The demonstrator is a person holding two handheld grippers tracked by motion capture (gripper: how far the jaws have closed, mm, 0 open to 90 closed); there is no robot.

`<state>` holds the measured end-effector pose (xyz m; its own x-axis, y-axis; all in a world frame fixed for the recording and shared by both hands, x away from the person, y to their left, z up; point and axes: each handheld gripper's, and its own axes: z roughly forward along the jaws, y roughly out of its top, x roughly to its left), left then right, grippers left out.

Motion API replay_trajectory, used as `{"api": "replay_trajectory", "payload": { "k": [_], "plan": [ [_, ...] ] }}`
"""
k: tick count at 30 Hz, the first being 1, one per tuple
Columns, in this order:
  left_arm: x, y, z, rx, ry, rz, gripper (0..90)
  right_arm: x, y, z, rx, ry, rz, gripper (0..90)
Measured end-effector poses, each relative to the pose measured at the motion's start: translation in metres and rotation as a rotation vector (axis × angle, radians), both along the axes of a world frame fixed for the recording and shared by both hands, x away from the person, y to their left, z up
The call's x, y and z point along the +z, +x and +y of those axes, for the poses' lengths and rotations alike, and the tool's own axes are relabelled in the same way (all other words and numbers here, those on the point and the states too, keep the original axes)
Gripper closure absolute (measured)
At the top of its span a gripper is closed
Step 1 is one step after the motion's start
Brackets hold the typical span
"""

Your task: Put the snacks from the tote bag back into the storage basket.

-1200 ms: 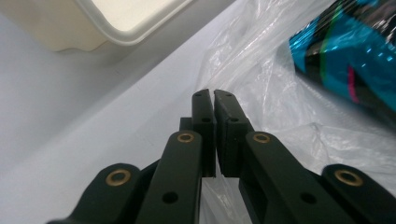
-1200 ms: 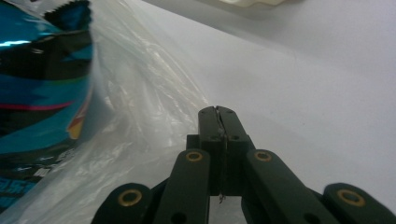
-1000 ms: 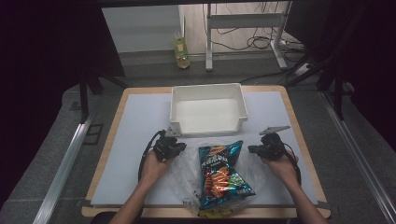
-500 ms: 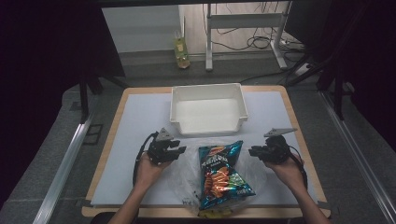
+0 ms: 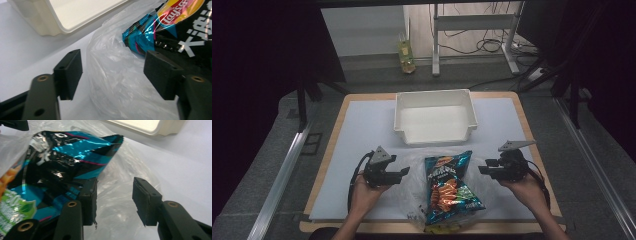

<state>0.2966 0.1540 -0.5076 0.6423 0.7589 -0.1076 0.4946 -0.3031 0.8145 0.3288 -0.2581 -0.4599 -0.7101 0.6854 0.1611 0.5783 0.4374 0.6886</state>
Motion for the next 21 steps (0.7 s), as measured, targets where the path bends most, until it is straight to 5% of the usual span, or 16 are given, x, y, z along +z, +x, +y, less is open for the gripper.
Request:
{"api": "replay_trajectory", "payload": {
  "k": [11, 21],
  "plan": [
    [0.0, -0.019, 0.018, 0.027, -0.072, 0.001, 13.3, 0.012, -0.017, 0.002, 0.023, 0.021, -0.008, 41.4],
    [0.001, -0.034, 0.02, 0.031, -0.058, -0.015, 4.8, 0.023, -0.032, 0.015, 0.087, 0.029, -0.027, 36.1]
  ]
}}
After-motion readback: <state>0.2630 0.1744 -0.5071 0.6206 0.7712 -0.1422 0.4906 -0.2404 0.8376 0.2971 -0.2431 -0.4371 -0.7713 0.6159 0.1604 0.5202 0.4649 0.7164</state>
